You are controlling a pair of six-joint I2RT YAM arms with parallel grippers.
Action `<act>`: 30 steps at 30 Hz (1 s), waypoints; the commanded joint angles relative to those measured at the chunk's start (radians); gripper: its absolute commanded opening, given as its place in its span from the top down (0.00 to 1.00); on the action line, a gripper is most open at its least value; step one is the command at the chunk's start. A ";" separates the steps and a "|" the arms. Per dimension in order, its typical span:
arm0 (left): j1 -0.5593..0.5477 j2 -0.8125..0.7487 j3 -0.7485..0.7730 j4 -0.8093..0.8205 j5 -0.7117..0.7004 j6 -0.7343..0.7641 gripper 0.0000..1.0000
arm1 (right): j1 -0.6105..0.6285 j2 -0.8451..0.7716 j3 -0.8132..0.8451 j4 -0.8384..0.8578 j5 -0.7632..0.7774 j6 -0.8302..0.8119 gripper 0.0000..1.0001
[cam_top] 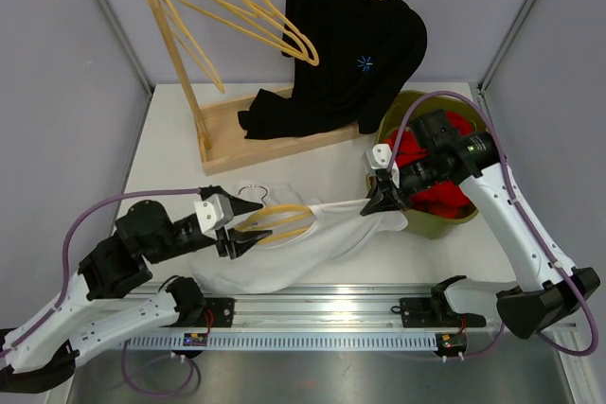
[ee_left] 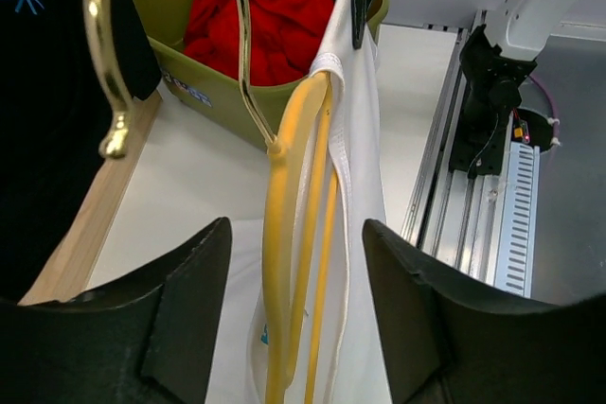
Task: Remove the t-shirt from the hanger
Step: Remove the tshirt from the hanger
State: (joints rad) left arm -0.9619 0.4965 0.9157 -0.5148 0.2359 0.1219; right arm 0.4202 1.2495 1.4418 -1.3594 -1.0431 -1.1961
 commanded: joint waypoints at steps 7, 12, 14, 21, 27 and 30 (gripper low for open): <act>0.002 0.043 0.014 0.052 0.045 0.022 0.80 | 0.017 0.014 0.034 -0.057 -0.083 0.003 1.00; 0.002 0.019 -0.006 0.065 0.040 0.012 0.96 | 0.017 0.025 0.022 -0.001 -0.060 0.050 1.00; 0.002 0.010 -0.018 0.067 0.011 -0.004 1.00 | 0.019 0.024 0.014 0.060 -0.038 0.122 1.00; 0.002 -0.013 -0.070 0.111 -0.185 -0.082 1.00 | 0.017 -0.004 0.054 0.345 0.187 0.469 0.45; 0.002 -0.009 -0.106 0.165 -0.372 -0.217 1.00 | 0.017 0.022 0.207 0.410 0.293 0.619 0.23; 0.003 0.004 -0.113 0.197 -0.457 -0.321 1.00 | 0.020 0.036 0.216 0.445 0.206 0.682 0.21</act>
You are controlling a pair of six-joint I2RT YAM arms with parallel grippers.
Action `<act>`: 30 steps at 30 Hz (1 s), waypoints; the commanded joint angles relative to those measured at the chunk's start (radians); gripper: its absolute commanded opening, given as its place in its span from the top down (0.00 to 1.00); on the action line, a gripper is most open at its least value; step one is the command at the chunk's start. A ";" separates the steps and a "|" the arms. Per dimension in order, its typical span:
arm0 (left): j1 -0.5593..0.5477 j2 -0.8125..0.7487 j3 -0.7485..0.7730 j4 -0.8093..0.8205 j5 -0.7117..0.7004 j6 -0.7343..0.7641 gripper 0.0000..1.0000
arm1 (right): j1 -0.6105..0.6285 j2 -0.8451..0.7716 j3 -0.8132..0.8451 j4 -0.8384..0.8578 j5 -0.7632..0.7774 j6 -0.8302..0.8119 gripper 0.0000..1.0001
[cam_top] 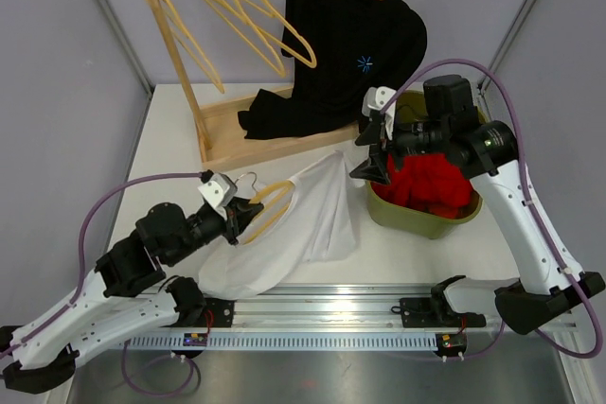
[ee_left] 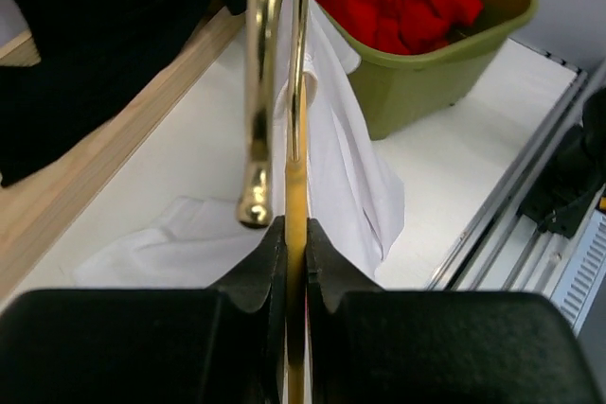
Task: Remove the t-shirt from the hanger
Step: Remove the tshirt from the hanger
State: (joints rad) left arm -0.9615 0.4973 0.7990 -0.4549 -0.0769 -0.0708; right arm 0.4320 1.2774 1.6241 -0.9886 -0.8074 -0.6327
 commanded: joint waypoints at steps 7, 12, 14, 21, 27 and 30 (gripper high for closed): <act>0.006 0.078 0.048 0.240 -0.227 -0.368 1.00 | 0.184 0.102 0.022 0.220 0.185 0.325 0.25; 0.007 0.099 0.066 0.298 -0.288 -0.449 1.00 | 0.281 0.125 0.016 0.321 0.387 0.395 0.20; 0.009 0.101 0.068 0.315 -0.314 -0.469 1.00 | 0.301 0.137 0.016 0.352 0.453 0.425 0.20; 0.009 0.104 0.065 0.344 -0.345 -0.527 1.00 | 0.375 0.212 0.045 0.366 0.599 0.470 0.21; 0.010 0.096 0.052 0.358 -0.348 -0.552 1.00 | 0.396 0.272 0.083 0.378 0.697 0.485 0.28; 0.010 0.089 0.045 0.360 -0.356 -0.552 1.00 | 0.396 0.292 0.109 0.373 0.726 0.487 0.40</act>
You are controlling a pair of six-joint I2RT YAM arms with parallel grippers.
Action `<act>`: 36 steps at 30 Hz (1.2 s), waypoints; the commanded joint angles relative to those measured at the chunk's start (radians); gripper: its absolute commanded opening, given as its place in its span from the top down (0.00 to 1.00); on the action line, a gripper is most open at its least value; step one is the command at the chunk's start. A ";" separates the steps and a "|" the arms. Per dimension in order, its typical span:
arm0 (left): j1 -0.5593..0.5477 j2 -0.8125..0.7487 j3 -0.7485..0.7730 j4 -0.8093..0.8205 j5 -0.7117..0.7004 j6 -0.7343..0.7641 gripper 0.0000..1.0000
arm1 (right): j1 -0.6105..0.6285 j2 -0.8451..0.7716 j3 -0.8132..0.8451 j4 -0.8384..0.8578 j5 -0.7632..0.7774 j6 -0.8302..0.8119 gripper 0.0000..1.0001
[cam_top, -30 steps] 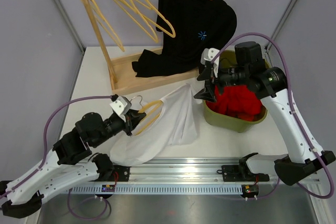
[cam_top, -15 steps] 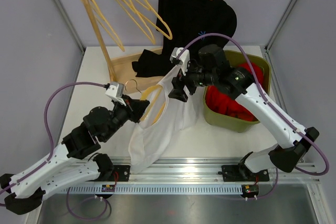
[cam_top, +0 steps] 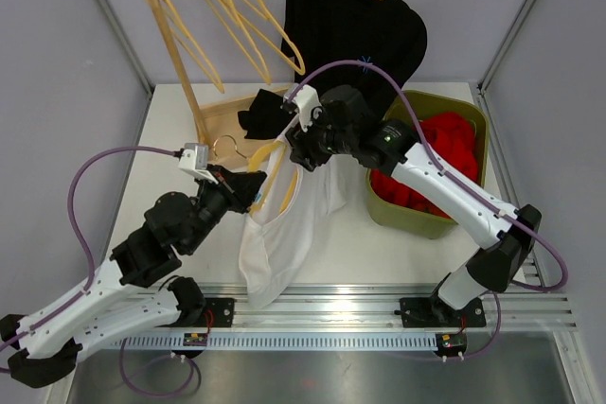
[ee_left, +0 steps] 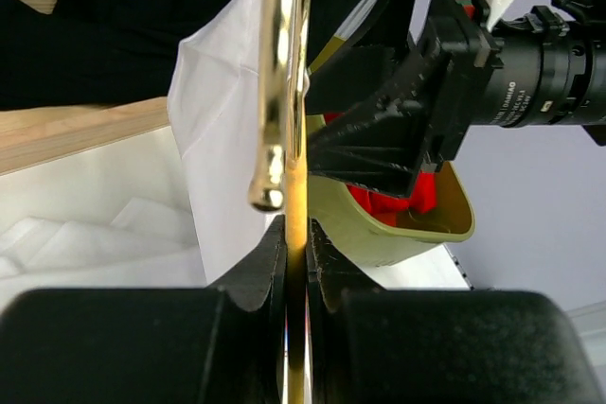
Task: Remove the t-shirt from the hanger
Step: Remove the tshirt from the hanger
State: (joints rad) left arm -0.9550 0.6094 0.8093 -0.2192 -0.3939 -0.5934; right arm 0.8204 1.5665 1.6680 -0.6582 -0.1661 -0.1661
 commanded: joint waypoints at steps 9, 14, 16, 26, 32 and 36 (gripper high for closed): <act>0.009 -0.014 0.028 0.080 -0.063 0.007 1.00 | 0.008 -0.014 0.128 0.042 0.096 0.004 1.00; 0.016 0.041 0.042 0.044 -0.042 0.049 1.00 | 0.008 -0.043 0.199 0.029 0.059 -0.009 1.00; 0.021 0.075 0.044 0.032 -0.025 0.069 1.00 | 0.010 -0.051 0.238 0.029 0.028 -0.016 1.00; 0.044 0.125 0.037 0.078 0.050 0.096 1.00 | 0.008 -0.033 0.340 -0.090 -0.482 -0.010 1.00; 0.051 0.118 0.027 0.138 0.148 0.152 1.00 | 0.016 -0.020 0.191 -0.130 -0.627 -0.082 1.00; 0.053 0.121 0.028 0.167 0.271 0.228 1.00 | 0.026 0.003 0.151 -0.182 -0.546 -0.166 1.00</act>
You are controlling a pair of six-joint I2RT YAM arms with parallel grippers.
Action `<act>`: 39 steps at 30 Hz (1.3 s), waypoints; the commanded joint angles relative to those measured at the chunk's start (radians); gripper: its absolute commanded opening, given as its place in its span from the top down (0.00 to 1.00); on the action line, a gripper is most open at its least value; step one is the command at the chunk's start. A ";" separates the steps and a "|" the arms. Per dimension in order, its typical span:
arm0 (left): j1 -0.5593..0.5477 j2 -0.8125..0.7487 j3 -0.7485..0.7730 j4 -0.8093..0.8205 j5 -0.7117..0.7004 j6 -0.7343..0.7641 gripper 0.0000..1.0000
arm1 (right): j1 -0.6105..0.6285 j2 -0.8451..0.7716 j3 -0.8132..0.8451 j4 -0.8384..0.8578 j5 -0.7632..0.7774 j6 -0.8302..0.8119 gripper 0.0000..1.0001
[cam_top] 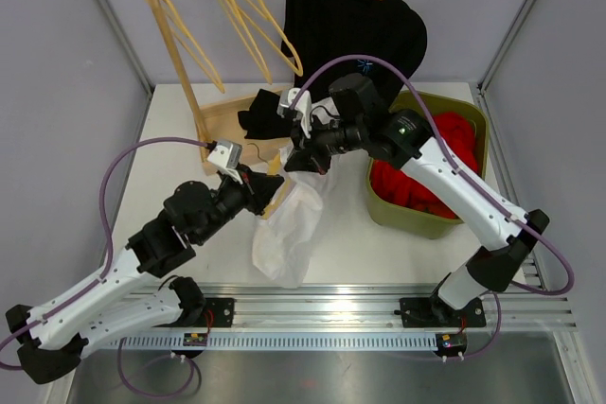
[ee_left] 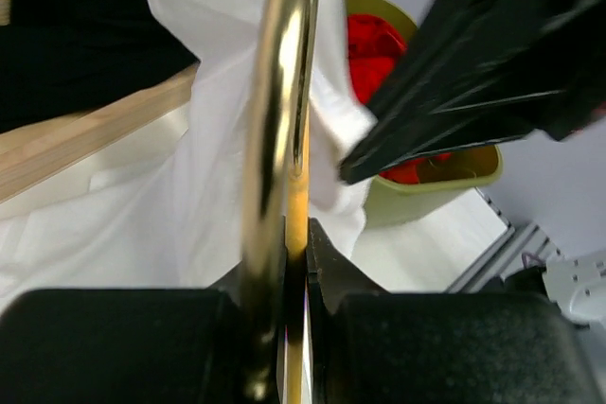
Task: Remove the t-shirt from the hanger
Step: Remove the tshirt from the hanger
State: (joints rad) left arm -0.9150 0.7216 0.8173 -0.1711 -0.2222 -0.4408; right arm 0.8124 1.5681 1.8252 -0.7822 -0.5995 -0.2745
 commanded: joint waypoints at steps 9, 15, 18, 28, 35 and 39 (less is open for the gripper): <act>0.016 -0.056 0.057 -0.024 0.181 0.272 1.00 | 0.031 -0.141 0.029 -0.234 -0.022 -0.360 0.49; 0.019 -0.044 0.074 -0.129 0.351 0.424 1.00 | 0.031 -0.151 0.101 -0.477 -0.155 -0.670 0.21; 0.019 -0.010 0.098 -0.163 0.452 0.465 1.00 | 0.031 -0.137 0.105 -0.497 -0.193 -0.762 0.21; 0.021 0.030 0.111 -0.107 0.561 0.471 1.00 | 0.031 -0.014 0.086 -0.405 -0.152 -0.729 0.25; 0.021 0.013 0.106 -0.091 0.560 0.475 1.00 | 0.031 0.044 0.072 -0.416 -0.229 -0.674 0.45; 0.022 0.001 0.102 -0.085 0.535 0.475 1.00 | 0.031 0.070 0.089 -0.428 -0.272 -0.652 0.66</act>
State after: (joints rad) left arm -0.8974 0.7544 0.8715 -0.3645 0.2958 0.0196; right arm 0.8379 1.6234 1.8957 -1.2163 -0.8043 -0.9554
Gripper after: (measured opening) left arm 0.089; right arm 0.376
